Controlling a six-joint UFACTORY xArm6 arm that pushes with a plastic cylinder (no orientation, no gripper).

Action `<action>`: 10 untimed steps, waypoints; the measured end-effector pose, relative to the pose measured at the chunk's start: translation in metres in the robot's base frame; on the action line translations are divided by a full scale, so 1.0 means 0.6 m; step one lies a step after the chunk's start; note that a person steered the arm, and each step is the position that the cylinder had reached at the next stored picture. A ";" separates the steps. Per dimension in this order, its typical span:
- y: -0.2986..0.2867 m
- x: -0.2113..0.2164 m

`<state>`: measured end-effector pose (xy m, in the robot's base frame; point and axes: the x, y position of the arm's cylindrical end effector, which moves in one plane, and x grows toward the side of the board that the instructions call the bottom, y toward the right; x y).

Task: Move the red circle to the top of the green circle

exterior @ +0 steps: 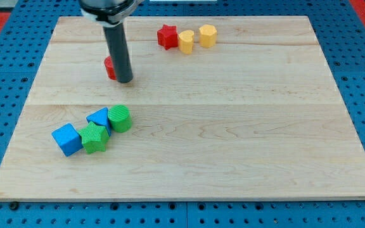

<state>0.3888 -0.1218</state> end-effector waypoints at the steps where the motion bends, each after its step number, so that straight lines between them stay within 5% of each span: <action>1: 0.082 -0.037; 2: 0.100 -0.117; 3: -0.032 -0.121; 5: -0.088 0.055; 8: -0.081 0.004; 10: -0.031 0.083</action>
<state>0.4385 -0.1404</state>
